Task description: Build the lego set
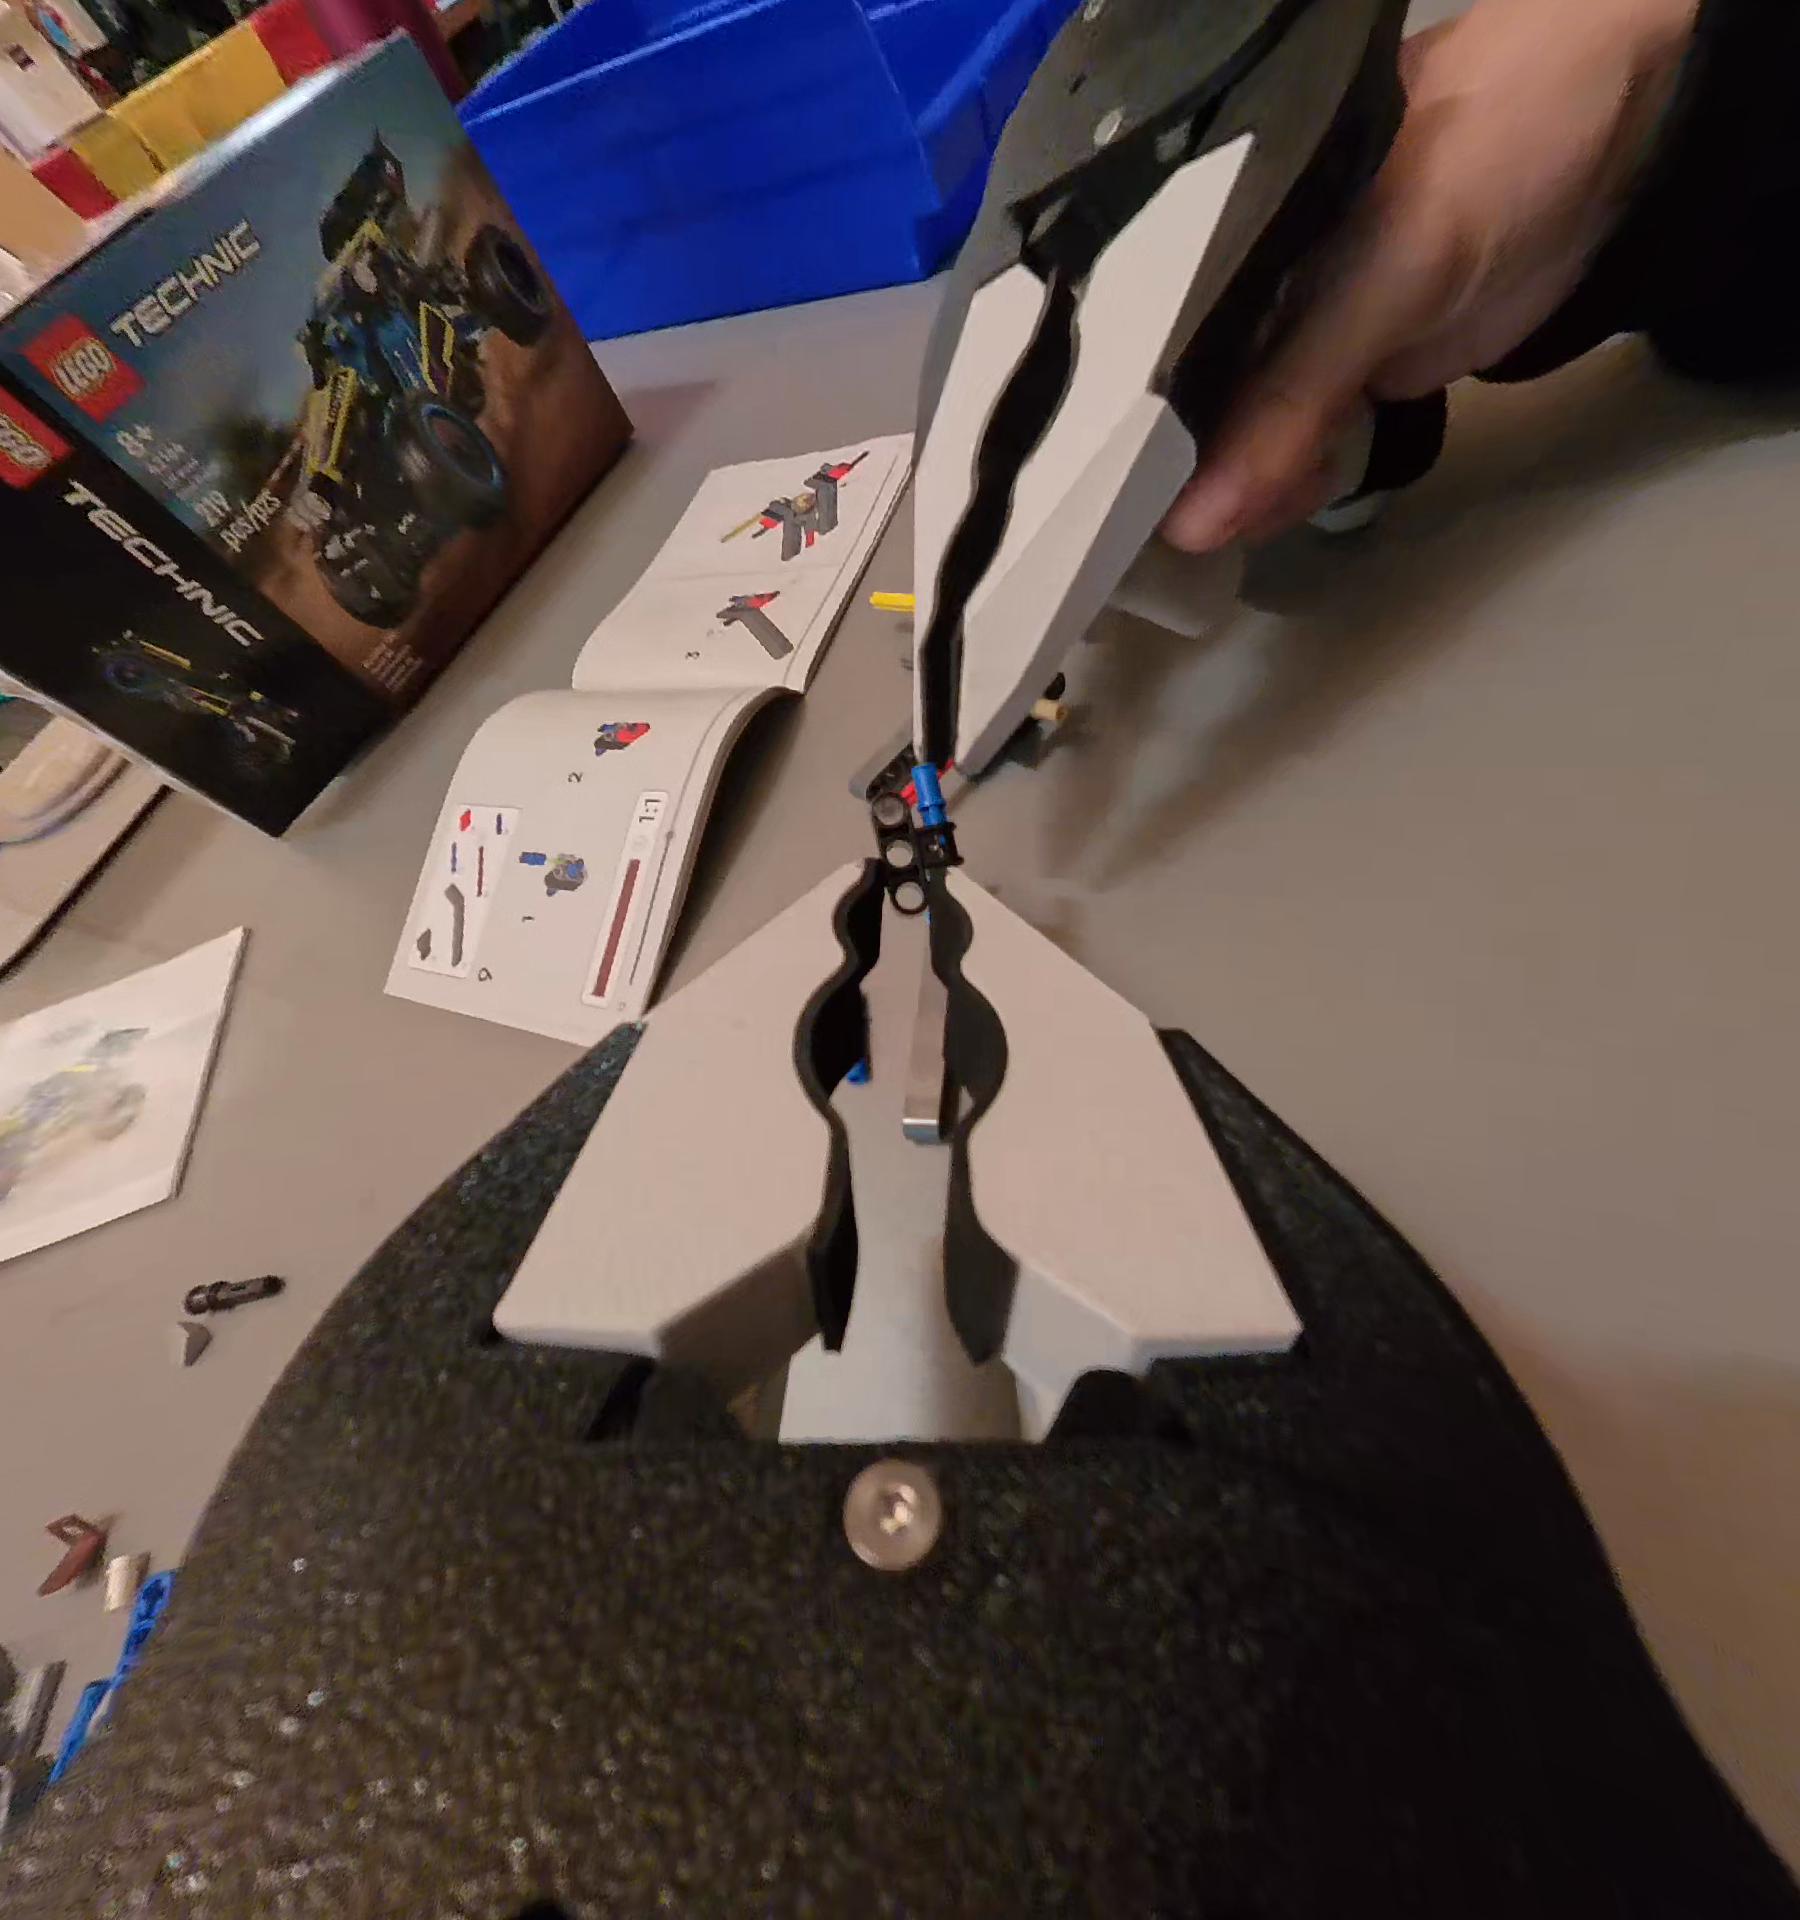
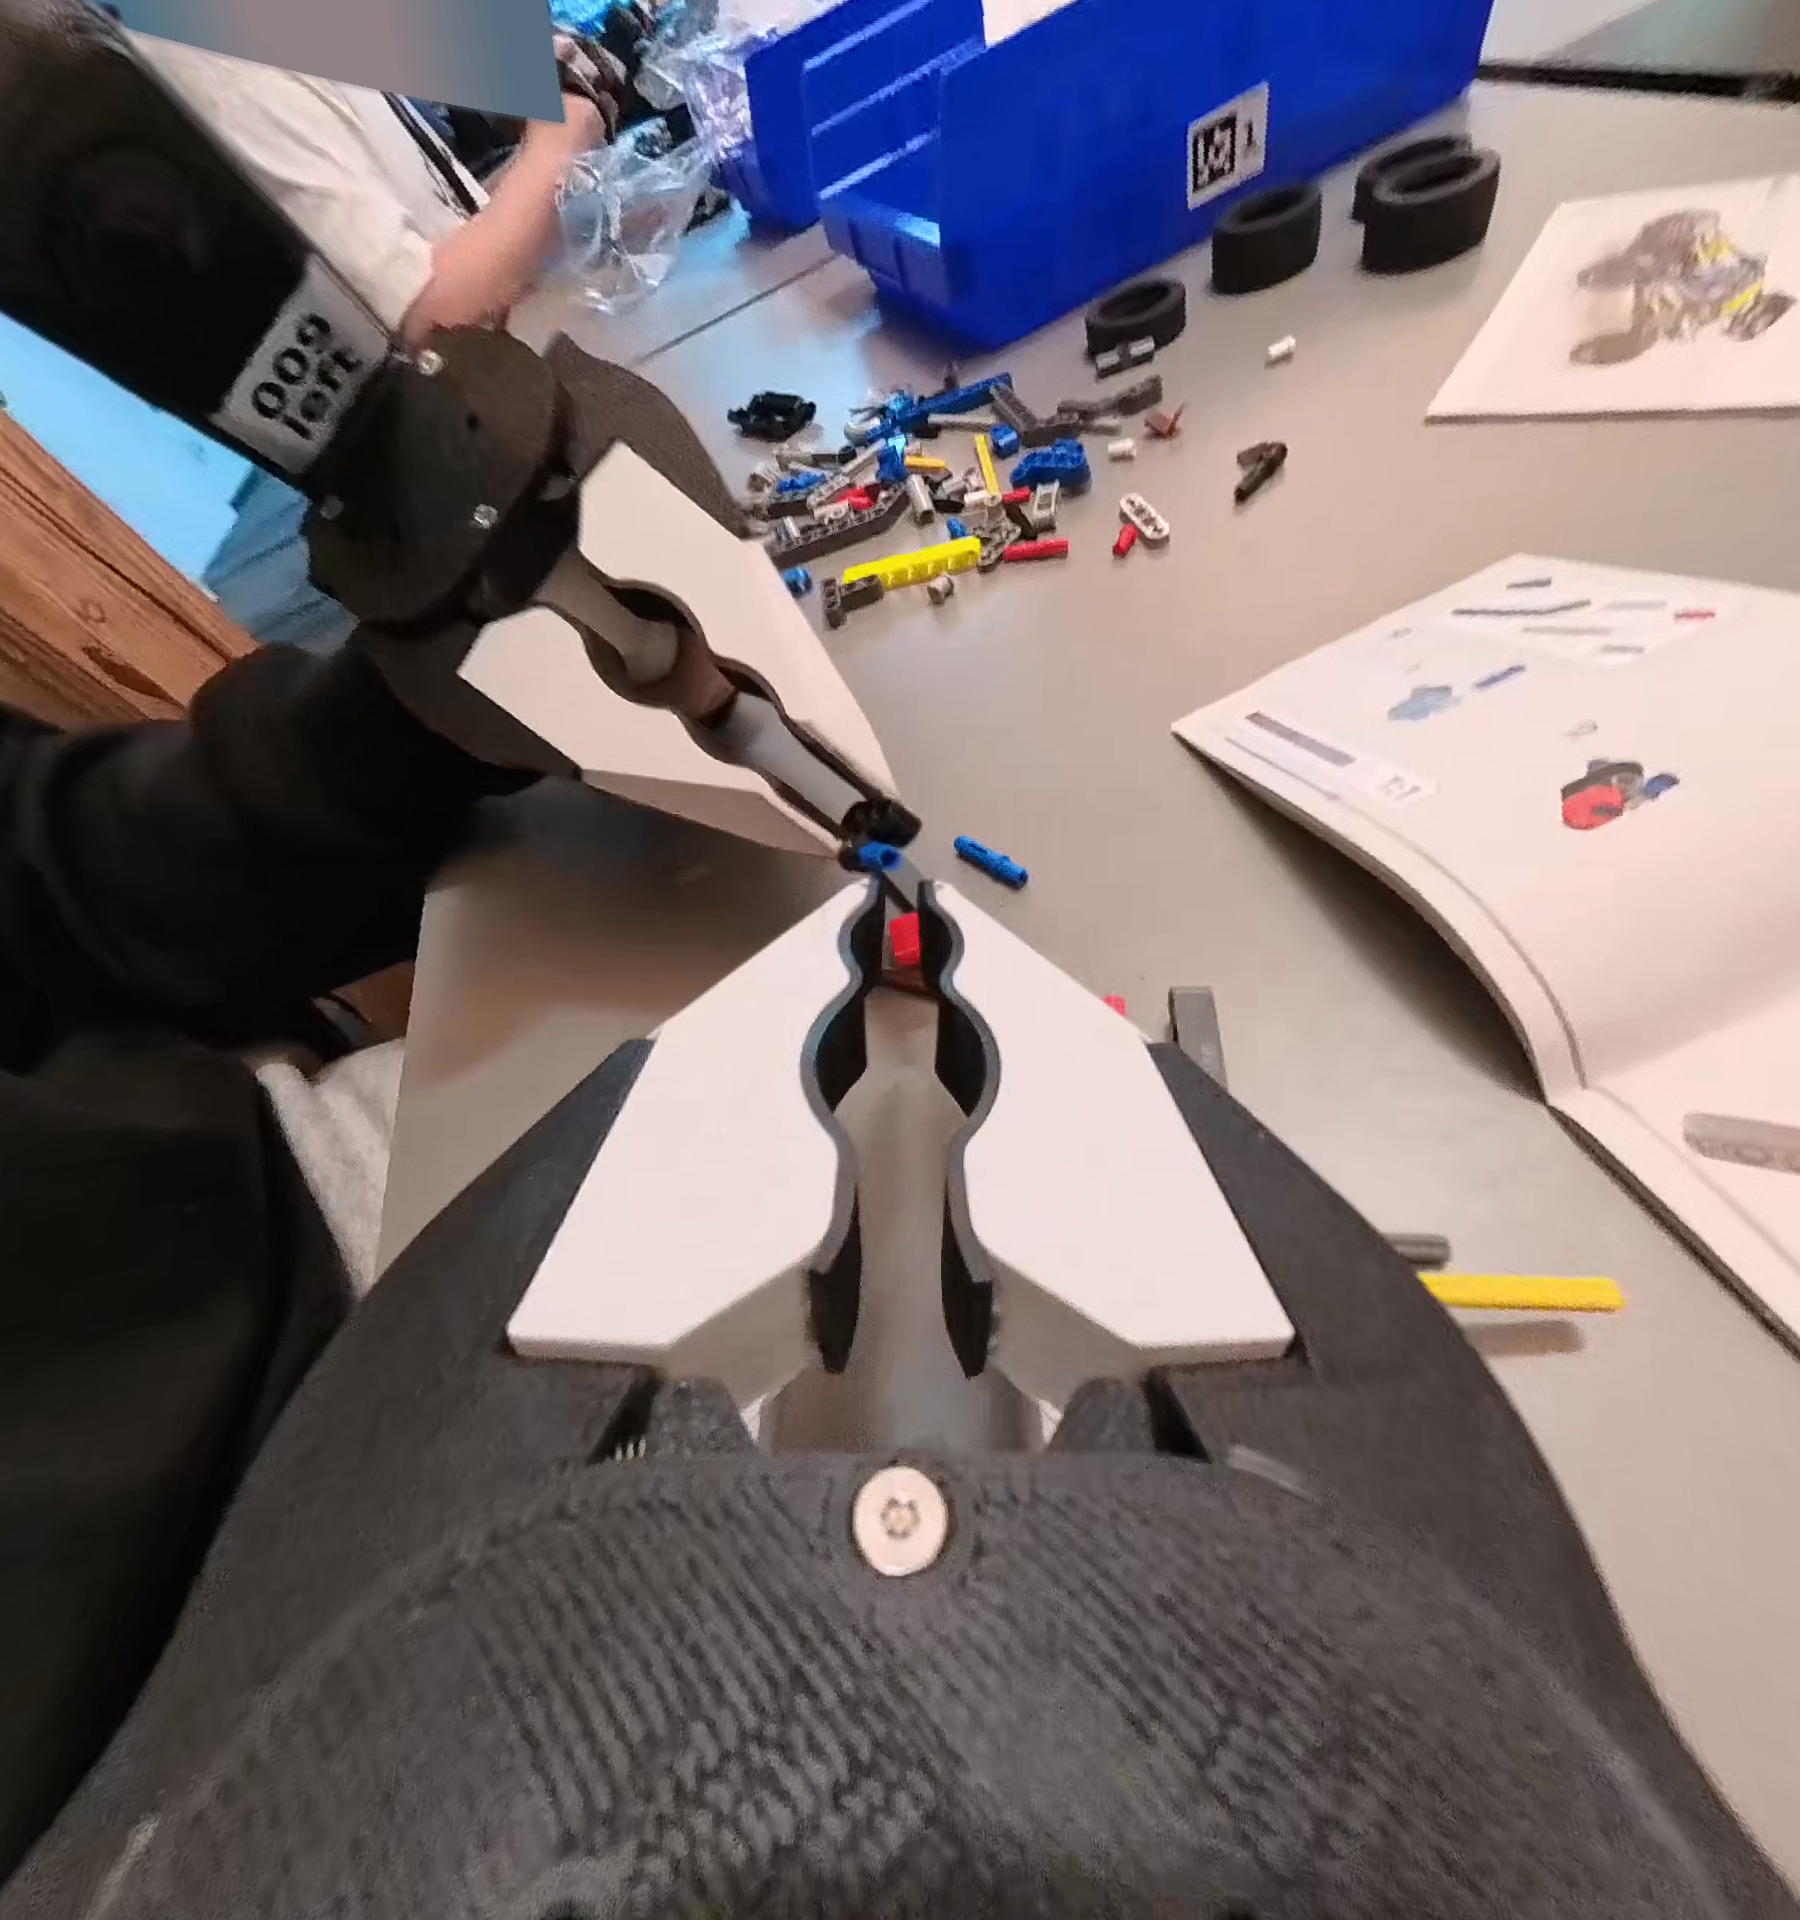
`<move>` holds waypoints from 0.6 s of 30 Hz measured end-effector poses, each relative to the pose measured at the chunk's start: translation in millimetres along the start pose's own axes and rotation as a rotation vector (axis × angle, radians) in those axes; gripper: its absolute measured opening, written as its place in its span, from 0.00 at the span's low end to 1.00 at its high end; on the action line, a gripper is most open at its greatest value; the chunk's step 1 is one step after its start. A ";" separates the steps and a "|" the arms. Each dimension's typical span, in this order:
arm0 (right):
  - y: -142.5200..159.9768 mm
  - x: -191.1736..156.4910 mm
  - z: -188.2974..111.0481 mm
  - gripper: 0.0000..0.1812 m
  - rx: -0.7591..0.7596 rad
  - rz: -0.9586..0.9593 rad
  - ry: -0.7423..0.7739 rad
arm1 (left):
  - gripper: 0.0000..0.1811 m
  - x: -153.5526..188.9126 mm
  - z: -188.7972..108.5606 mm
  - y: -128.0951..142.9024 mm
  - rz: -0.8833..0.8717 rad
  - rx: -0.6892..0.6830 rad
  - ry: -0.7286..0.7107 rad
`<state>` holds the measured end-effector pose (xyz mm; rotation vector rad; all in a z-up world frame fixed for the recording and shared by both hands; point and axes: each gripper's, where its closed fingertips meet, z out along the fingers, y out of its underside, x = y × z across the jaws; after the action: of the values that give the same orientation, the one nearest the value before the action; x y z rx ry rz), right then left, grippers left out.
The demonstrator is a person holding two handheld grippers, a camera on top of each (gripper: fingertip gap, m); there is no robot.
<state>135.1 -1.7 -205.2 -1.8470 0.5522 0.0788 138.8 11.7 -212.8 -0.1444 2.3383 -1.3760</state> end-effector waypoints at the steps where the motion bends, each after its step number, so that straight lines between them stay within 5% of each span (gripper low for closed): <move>1: 1.1 0.0 1.0 0.03 -0.008 0.003 0.003 | 0.03 -0.5 -0.3 -1.6 0.007 0.004 -0.009; 18: -8.8 -3.7 -1.8 0.01 0.069 0.098 -0.068 | 0.03 -3.0 -1.4 -11.3 0.194 -0.031 -0.133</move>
<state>135.1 0.0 -195.6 -1.7436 0.5910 0.1852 139.5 8.0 -201.6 -0.0163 2.2005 -1.2002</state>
